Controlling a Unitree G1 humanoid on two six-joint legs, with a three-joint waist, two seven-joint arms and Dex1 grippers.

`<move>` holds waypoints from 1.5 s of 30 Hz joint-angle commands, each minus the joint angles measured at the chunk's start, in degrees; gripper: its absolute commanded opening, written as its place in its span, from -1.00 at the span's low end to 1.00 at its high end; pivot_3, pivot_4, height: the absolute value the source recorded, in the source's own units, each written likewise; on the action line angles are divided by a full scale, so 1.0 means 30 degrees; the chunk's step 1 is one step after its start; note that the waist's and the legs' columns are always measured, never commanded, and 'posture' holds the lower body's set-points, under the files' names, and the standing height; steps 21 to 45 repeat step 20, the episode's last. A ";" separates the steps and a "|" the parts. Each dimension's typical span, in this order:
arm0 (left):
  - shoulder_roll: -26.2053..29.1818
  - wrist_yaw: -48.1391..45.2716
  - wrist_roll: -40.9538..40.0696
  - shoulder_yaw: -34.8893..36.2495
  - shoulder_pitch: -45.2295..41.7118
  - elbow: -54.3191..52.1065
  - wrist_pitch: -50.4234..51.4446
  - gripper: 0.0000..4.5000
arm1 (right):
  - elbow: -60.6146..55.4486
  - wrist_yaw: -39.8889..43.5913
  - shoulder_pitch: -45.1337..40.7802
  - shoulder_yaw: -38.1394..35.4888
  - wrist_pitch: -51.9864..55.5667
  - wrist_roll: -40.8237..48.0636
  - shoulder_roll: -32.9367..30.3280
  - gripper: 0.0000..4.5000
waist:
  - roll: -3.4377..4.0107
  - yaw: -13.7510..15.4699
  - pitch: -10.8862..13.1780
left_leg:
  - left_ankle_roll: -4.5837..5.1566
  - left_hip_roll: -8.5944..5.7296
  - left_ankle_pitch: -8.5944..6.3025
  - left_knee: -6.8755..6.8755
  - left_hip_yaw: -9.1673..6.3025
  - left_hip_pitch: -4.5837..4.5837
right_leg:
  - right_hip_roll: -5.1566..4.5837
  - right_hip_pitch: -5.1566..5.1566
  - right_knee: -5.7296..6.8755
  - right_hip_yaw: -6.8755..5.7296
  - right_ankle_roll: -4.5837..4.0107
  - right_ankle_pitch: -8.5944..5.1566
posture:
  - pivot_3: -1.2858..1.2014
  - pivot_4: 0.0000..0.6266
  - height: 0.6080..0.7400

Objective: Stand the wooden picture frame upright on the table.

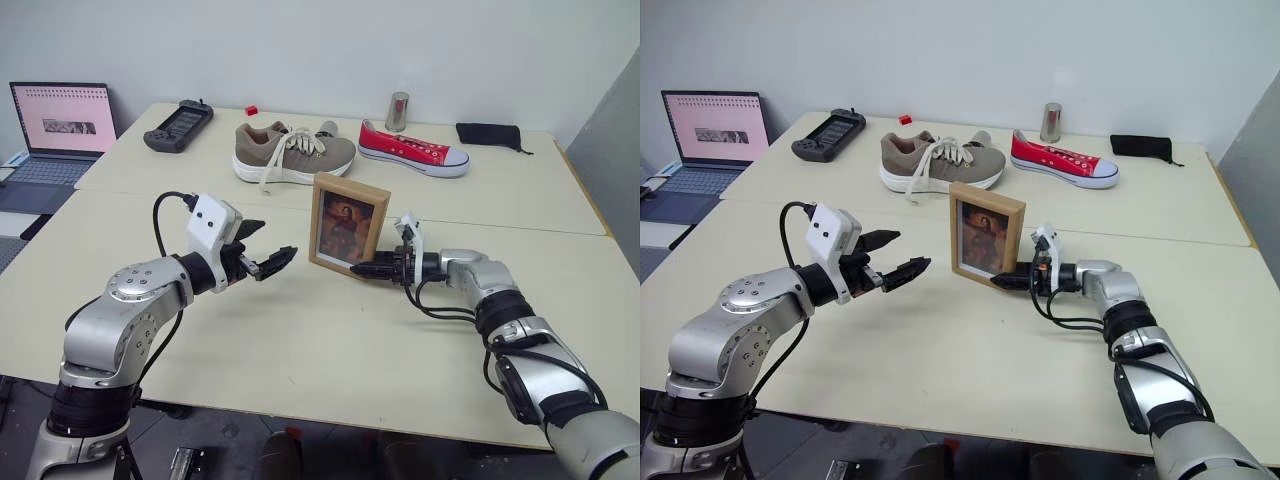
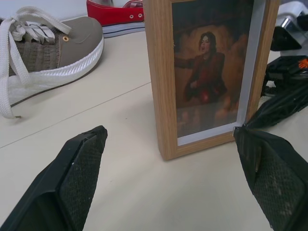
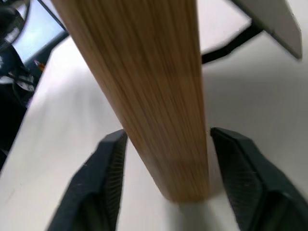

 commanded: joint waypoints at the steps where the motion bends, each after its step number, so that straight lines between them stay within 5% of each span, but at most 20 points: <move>1: -0.0015 -0.0363 0.0228 0.0045 -0.0597 -0.0041 -0.0491 1.00 | -0.1311 -0.0172 0.0141 -0.0542 -0.0112 -0.0242 -0.0195 0.76 | 0.0000 -0.0009 0.0000 | 0.0000 0.0001 0.0000 0.0000 0.0001 0.0000 | 0.0001 0.0000 0.0000 0.0000 0.0001 0.0000 | 0.03 -0.52 1.00; 4: 0.0042 -0.0673 0.0312 -0.0035 -0.0755 0.0177 -0.0502 1.00 | -0.2698 0.0170 0.0905 -0.0534 0.0330 -0.0397 -0.0880 1.00 | 0.0000 0.0012 0.0000 | -0.0001 0.0003 0.0000 0.0000 -0.0001 0.0000 | 0.0005 0.0002 0.0000 -0.0001 0.0001 0.0000 | 0.03 -0.52 1.00; 11: 0.0389 -0.1510 0.0458 -0.0004 -0.1043 0.1107 -0.0527 1.00 | -0.9747 0.0822 0.4955 -0.0441 0.1688 -0.0708 -0.5011 1.00 | -0.0001 0.0145 0.0000 | -0.0001 -0.0011 -0.0002 0.0001 -0.0015 -0.0018 | -0.0002 0.0008 -0.0017 -0.0004 0.0004 -0.0002 | 0.03 -0.52 1.00; 20: 0.1431 -0.3026 0.0121 0.1136 -0.3264 0.4731 -0.0042 1.00 | -2.1562 -0.2084 0.7503 -0.4646 0.8748 0.3409 -0.8292 1.00 | 0.0014 -0.0128 0.0008 | 0.0005 0.0026 -0.0002 -0.0001 -0.0016 -0.0042 | 0.0047 -0.0065 0.0000 0.0015 0.0009 -0.0005 | 0.03 -0.52 1.00; 45: 0.1431 -0.3026 0.0121 0.1136 -0.3264 0.4731 -0.0042 1.00 | -2.1562 -0.2084 0.7503 -0.4646 0.8748 0.3409 -0.8292 1.00 | 0.0014 -0.0128 0.0008 | 0.0005 0.0026 -0.0002 -0.0001 -0.0016 -0.0042 | 0.0047 -0.0065 0.0000 0.0015 0.0009 -0.0005 | 0.03 -0.52 1.00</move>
